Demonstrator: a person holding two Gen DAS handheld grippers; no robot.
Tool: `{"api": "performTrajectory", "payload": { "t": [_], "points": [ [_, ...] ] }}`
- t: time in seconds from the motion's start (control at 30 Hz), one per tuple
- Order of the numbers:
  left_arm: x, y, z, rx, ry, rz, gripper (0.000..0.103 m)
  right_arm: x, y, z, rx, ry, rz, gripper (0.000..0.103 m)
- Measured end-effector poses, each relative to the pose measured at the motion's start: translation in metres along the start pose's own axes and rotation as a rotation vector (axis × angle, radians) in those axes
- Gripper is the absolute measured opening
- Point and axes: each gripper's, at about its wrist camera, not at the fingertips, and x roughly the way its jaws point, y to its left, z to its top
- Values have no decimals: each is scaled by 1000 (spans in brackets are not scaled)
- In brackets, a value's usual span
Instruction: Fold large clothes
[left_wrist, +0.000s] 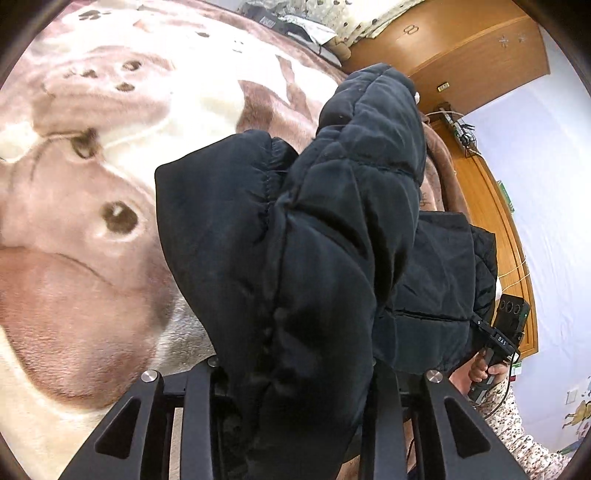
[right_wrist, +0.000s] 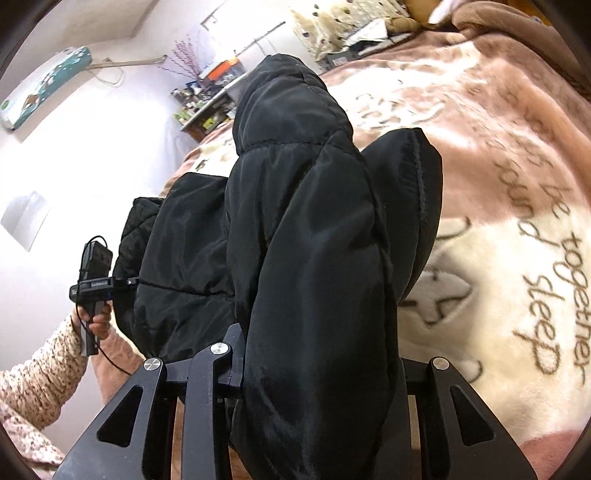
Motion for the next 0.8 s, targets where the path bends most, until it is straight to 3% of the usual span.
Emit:
{"api": "performTrajectory", "payload": {
  "t": [0.2, 0.37, 0.8],
  "points": [
    [-38, 17, -16, -13, -52, 7, 33, 11, 6, 4, -37, 3, 32, 35],
    [-48, 38, -11, -39, -84, 34, 33, 30, 12, 8, -73, 14, 59, 35],
    [-109, 92, -19, -117, -159, 92, 33, 89, 57, 23, -146, 51, 123, 35]
  ]
}}
